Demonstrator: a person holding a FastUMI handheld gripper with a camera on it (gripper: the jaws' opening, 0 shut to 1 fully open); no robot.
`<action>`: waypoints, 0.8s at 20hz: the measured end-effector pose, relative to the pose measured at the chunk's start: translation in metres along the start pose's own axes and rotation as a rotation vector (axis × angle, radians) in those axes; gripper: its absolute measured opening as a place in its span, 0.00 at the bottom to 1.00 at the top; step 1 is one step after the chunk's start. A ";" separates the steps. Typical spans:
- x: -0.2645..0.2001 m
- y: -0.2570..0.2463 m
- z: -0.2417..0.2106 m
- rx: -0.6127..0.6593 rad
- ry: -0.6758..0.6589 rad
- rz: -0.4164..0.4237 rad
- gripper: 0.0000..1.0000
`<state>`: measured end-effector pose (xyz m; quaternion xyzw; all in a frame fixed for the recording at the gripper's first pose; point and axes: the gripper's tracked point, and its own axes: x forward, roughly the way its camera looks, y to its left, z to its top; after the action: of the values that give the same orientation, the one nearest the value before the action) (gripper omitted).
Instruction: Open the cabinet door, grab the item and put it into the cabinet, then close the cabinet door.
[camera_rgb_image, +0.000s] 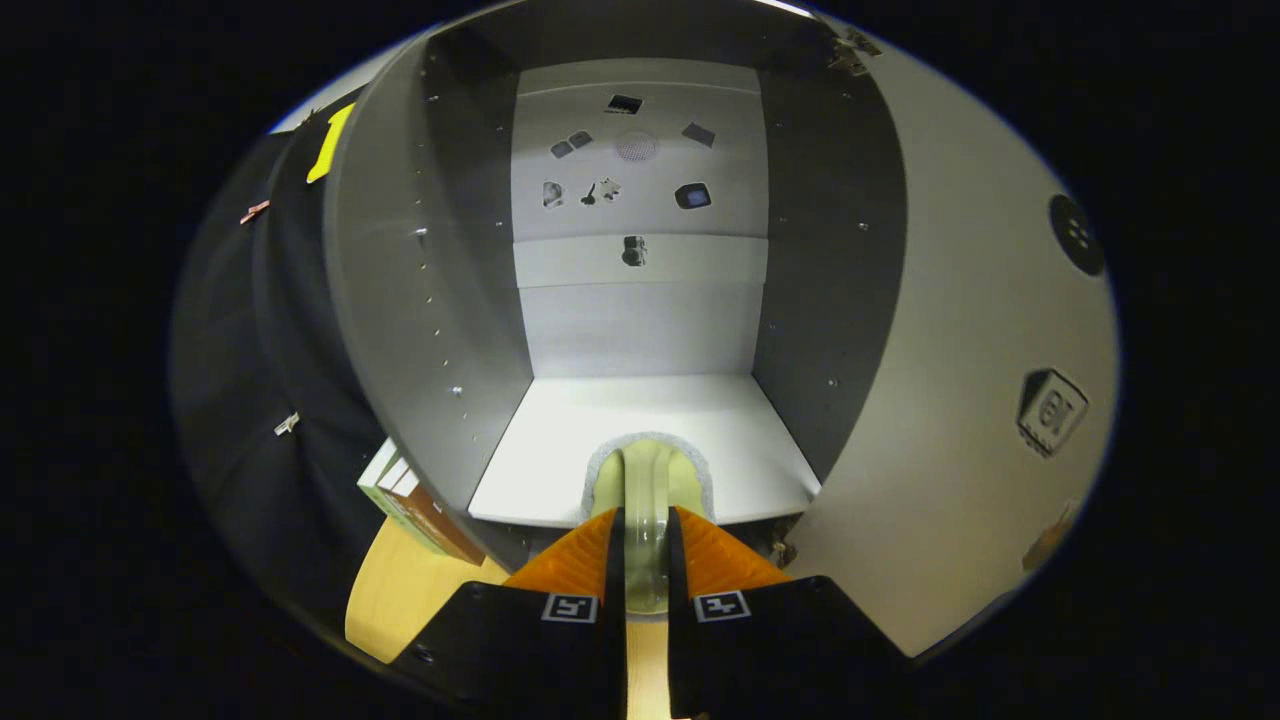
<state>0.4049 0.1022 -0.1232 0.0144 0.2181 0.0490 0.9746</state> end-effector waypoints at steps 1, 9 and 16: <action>0.013 -0.001 0.003 0.003 0.009 -0.001 0.20; 0.106 -0.010 0.015 0.031 0.086 -0.007 0.20; 0.149 0.003 0.000 0.041 0.186 0.036 0.20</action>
<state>0.5389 0.1208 -0.1864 0.0335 0.3081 0.0633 0.9486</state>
